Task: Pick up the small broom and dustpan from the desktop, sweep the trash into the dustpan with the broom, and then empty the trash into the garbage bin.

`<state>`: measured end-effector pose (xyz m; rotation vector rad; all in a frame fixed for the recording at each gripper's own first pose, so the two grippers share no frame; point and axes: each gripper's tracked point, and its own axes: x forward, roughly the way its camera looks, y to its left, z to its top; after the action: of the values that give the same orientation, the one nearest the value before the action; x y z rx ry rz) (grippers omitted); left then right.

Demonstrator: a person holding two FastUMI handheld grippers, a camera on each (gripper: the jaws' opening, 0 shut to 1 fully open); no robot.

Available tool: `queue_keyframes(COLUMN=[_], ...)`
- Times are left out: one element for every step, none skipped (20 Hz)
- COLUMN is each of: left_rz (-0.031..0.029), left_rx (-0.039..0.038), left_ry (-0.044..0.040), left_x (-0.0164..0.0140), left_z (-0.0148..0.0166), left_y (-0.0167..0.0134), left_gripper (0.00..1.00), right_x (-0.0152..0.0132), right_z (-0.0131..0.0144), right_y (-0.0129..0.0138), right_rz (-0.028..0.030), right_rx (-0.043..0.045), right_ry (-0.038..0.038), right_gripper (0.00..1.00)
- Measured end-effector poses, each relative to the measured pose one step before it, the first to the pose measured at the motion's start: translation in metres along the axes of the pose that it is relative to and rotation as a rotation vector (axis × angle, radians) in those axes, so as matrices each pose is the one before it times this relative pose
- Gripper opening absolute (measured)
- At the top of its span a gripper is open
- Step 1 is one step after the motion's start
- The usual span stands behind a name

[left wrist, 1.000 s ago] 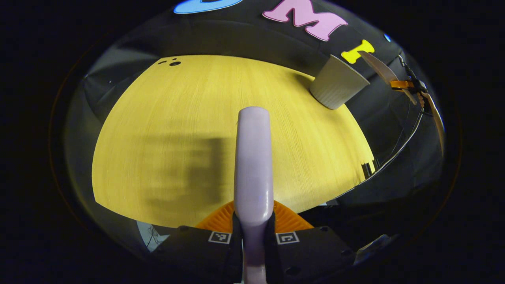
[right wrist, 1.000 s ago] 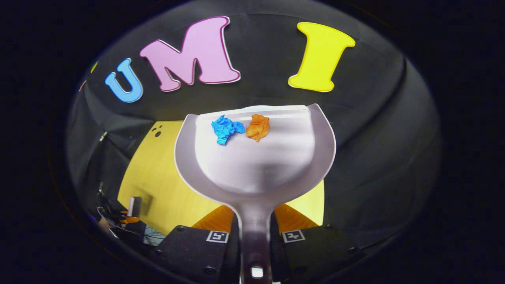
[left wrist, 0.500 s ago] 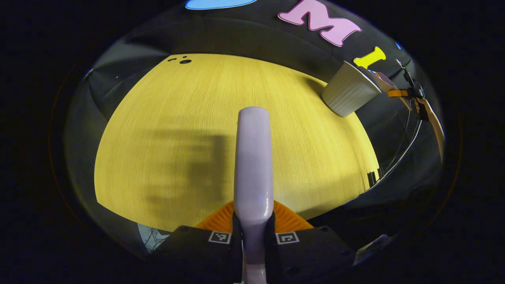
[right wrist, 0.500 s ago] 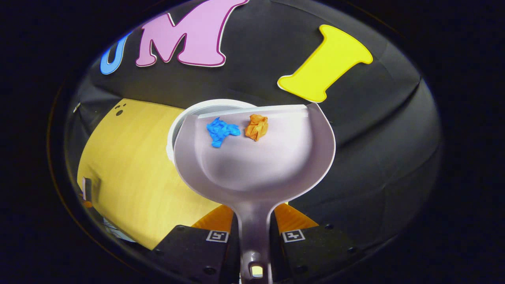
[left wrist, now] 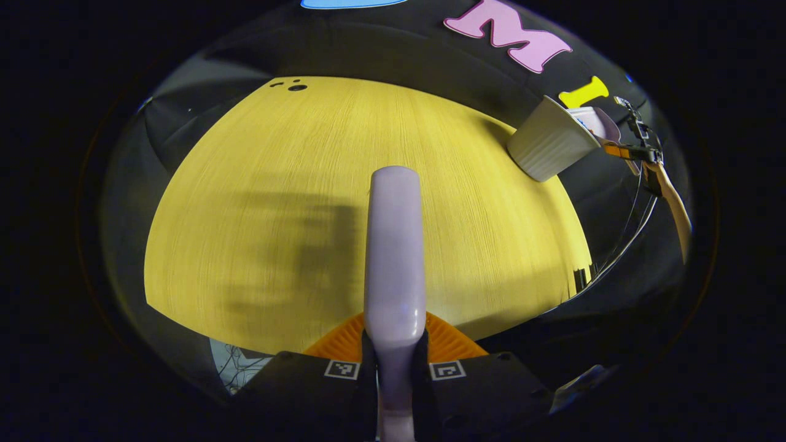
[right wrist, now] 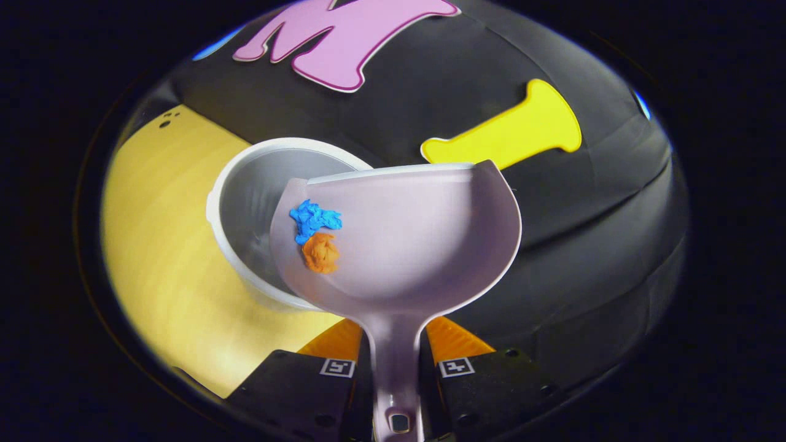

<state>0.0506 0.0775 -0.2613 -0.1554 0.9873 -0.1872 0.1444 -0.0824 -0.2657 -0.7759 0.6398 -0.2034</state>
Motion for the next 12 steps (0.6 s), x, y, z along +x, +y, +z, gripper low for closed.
queue_keyframes(left_rz=[0.00187,0.00213,0.00172,0.00152,0.00142,-0.00100,-0.00041,0.00201,0.00153,-0.00088,-0.00241,-0.00207], left_rx=[-0.00310,-0.00394,-0.00401,-0.00301,-0.00319,-0.00258,-0.00019,-0.00039,-0.00299,-0.00510,-0.00675,-0.00479], left_ry=[0.00126,0.00187,0.00216,0.00206,0.00123,0.00223,0.00051,0.00156,0.00288,0.00265,0.00462,0.00528], left_x=[-0.00041,0.00034,0.00005,0.00038,-0.00029,0.00059,-0.00060,0.00073,0.00023,0.00069,0.00075,0.00172], left_z=[-0.00103,-0.00159,-0.00114,-0.00177,-0.00056,0.00014,-0.00080,-0.00121,-0.00067,-0.00157,-0.00238,-0.00262], left_y=[0.00032,0.00012,-0.00028,0.00026,-0.00056,-0.00073,-0.00038,0.00046,-0.00004,-0.00059,-0.00078,-0.00078], left_gripper=[0.25,0.27,0.27,0.27,0.27,0.27,0.26,0.27,0.27,0.27,0.27,0.27], right_x=[0.00126,0.00133,0.00040,-0.00045,-0.00096,-0.00119,-0.00176,-0.00487,-0.00160,-0.00042,-0.00088,0.00195], right_z=[0.00291,0.00042,0.00070,0.00210,0.00232,0.00267,0.00178,0.00278,0.00196,0.00224,0.00376,-0.00059], right_y=[-0.00151,-0.00136,-0.00183,-0.00100,-0.00032,-0.00822,-0.00395,0.00254,-0.00076,-0.00313,-0.00223,-0.00065], right_rz=[-0.02918,-0.02813,-0.02221,-0.01417,-0.00631,-0.02016,-0.02159,-0.02443,-0.02725,-0.02788,-0.02839,-0.02750], right_rx=[-0.04435,-0.04896,-0.03426,-0.03491,-0.02785,-0.02843,-0.02669,-0.03121,-0.03988,-0.04759,-0.04815,-0.05428], right_ry=[-0.01457,-0.01302,-0.01215,-0.00443,-0.00347,-0.00266,-0.00231,-0.00420,-0.00313,-0.00983,-0.01530,-0.01525], right_gripper=[0.35,0.35,0.35,0.35,0.31,0.35,0.35,0.35,0.35,0.34,0.35,0.34])
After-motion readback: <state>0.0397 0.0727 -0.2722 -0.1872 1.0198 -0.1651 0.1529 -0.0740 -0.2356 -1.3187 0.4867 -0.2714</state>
